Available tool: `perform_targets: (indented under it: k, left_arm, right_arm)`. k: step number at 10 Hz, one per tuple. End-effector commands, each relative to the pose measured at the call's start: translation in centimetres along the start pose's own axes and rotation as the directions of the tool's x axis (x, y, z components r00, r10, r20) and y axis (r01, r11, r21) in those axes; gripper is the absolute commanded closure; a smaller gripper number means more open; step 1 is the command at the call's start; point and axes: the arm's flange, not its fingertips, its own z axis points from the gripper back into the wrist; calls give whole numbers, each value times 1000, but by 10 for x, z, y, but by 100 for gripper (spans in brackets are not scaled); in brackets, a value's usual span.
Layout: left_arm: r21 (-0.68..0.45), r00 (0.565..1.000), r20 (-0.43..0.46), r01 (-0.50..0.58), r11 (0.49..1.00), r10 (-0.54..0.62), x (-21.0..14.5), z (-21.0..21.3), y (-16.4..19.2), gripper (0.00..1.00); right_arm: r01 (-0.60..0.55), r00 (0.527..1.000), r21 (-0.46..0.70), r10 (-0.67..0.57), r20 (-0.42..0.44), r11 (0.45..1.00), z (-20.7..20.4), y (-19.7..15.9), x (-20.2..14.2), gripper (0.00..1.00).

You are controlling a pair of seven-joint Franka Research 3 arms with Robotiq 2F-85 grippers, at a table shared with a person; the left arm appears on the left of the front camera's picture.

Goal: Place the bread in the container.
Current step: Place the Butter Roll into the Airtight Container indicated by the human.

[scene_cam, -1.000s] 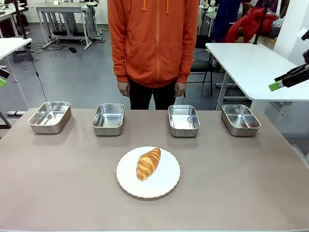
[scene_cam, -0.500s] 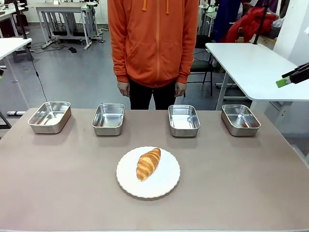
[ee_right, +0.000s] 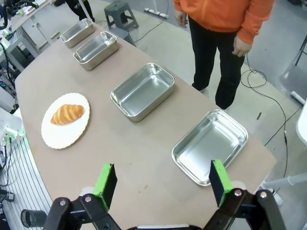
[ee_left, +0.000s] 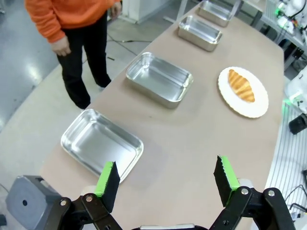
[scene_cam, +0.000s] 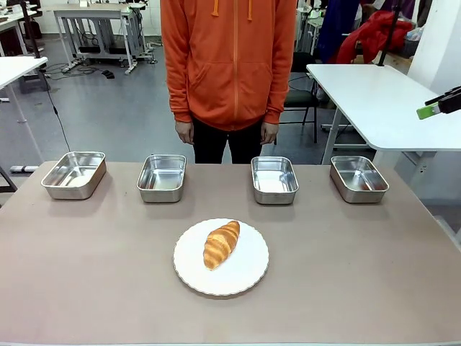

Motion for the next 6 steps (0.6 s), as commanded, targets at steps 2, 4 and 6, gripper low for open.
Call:
perform_targets:
  k: [2, 4, 6]
  left_arm:
    - [-51, 997, 64, 36, 998, -33, 3, -1, -17, 0]
    - [-34, 999, 29, 17, 999, -16, 7, 2, -14, 0]
    - [-34, 999, 29, 17, 999, -16, 7, 2, -14, 0]
  right_arm:
    - [-18, 1000, 40, 18, 10, 999, 3, 1, 4, 0]
    - [0, 1000, 4, 0, 4, 1000, 1, 0, 1, 0]
    - [0, 1000, 4, 0, 4, 1000, 1, 0, 1, 0]
